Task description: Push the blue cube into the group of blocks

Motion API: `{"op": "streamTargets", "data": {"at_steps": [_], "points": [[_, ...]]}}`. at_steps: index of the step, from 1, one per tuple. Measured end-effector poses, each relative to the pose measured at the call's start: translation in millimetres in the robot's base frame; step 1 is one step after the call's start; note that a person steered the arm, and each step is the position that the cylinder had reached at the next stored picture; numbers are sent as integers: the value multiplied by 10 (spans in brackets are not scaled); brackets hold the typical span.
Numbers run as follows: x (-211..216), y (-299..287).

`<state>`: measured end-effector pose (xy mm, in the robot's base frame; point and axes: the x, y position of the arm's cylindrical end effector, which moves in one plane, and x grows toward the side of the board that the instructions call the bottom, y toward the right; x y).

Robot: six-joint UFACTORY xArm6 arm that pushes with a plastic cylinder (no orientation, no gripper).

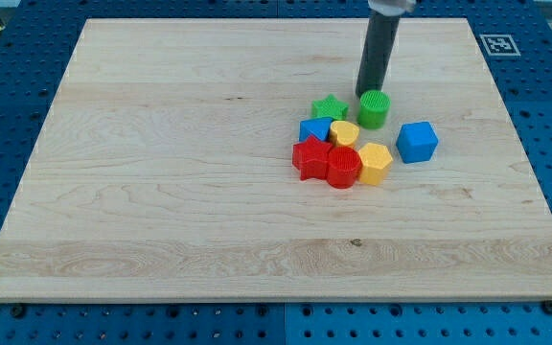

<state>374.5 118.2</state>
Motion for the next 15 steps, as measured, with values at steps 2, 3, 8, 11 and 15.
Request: {"op": "streamTargets", "data": {"at_steps": [2, 3, 8, 11, 15], "points": [[25, 53], [-63, 390], [660, 563], [620, 684], [1041, 669]]}}
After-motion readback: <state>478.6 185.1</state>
